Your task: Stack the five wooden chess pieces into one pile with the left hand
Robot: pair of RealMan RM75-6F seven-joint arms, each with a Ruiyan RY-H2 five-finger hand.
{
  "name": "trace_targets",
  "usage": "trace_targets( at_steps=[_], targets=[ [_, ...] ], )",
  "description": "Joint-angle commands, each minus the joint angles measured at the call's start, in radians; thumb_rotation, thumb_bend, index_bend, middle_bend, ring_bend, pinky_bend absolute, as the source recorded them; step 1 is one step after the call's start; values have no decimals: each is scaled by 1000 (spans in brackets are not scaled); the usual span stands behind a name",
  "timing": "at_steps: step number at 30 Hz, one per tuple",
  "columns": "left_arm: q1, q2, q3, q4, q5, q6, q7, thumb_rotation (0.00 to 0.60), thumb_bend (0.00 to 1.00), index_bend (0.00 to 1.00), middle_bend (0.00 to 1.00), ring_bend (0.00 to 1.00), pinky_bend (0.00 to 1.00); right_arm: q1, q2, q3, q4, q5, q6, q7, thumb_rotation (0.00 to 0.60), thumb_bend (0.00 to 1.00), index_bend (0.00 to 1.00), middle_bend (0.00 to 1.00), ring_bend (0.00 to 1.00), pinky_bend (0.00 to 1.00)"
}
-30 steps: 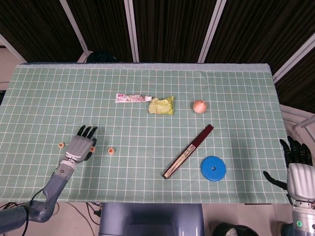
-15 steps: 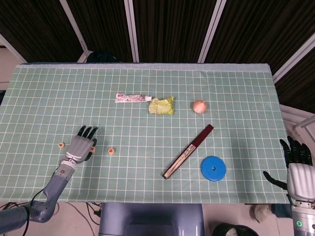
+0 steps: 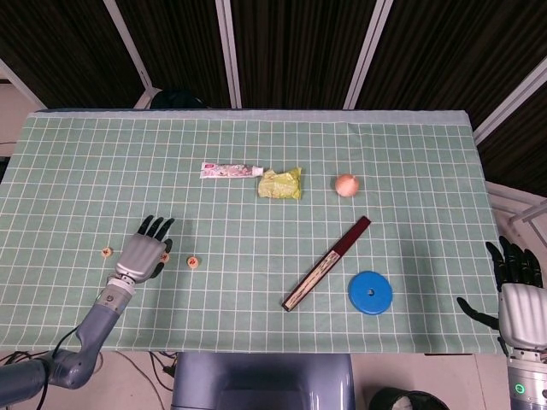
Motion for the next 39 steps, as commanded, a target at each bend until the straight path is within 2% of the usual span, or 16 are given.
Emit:
trace_targets(
  at_steps=[1, 11, 22, 39],
  targets=[
    [-8, 23, -12, -52, 9, 11, 11, 600, 335, 486, 27, 0, 0, 0, 0, 0, 0, 0, 0, 0, 600, 233, 81, 13, 0, 0],
    [-40, 29, -24, -147, -15, 2, 90, 600, 335, 461, 27, 0, 0, -1, 1, 1, 0, 0, 1, 1, 600, 232, 81, 13, 0, 0],
    [-62, -12, -22, -146, -51, 4, 157, 600, 334, 458, 27, 0, 0, 0, 1, 1, 1, 0, 1, 3, 600, 233, 81, 13, 0, 0],
    [-78, -41, -14, -119, -82, 7, 193, 600, 334, 451, 26, 0, 0, 0, 3, 1, -1, 4, -2, 2, 600, 232, 81, 13, 0, 0]
  ],
)
